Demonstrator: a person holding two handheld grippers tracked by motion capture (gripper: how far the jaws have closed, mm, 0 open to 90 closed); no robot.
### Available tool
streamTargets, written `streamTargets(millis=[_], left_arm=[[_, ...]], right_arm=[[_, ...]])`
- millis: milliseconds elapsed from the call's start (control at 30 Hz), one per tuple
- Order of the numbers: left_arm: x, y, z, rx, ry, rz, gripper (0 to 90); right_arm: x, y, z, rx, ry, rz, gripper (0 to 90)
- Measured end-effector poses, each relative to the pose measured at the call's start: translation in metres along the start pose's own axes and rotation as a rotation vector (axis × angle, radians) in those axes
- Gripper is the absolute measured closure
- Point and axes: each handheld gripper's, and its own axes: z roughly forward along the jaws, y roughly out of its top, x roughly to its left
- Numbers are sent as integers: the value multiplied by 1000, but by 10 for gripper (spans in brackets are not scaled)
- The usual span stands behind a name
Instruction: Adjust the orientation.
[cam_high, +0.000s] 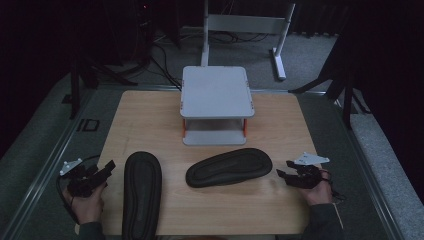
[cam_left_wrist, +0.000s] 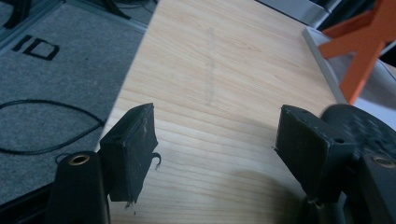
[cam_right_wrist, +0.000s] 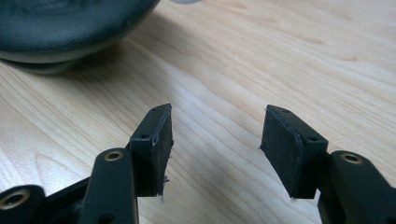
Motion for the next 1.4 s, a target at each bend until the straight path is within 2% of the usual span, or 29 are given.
streamTargets(millis=[233, 433, 667, 867, 1033, 1267, 1333, 1400], left_arm=[[-4, -1, -10, 5, -59, 18, 305], [-15, -3, -20, 19, -98, 73, 305], [-23, -7, -25, 37, -129, 110, 305], [-26, -14, -30, 57, -183, 114, 314], [-36, -22, -29, 90, -214, 151, 313], [-52, -28, -20, 145, -232, 204, 314], [-57, -30, -18, 155, -213, 231, 317], [-60, -31, -18, 162, -210, 241, 317]], right_arm=[[8, -2, -12, -13, -1, -19, 405], [11, -3, -19, -29, -9, -24, 401], [13, -3, -20, -21, -12, -29, 391], [14, -3, -20, -20, -11, -32, 390], [16, -2, -21, -26, -11, -32, 389], [16, -2, -23, -34, -11, -39, 388], [16, -2, -23, -35, -10, -38, 389], [16, -2, -24, -38, -10, -38, 389]])
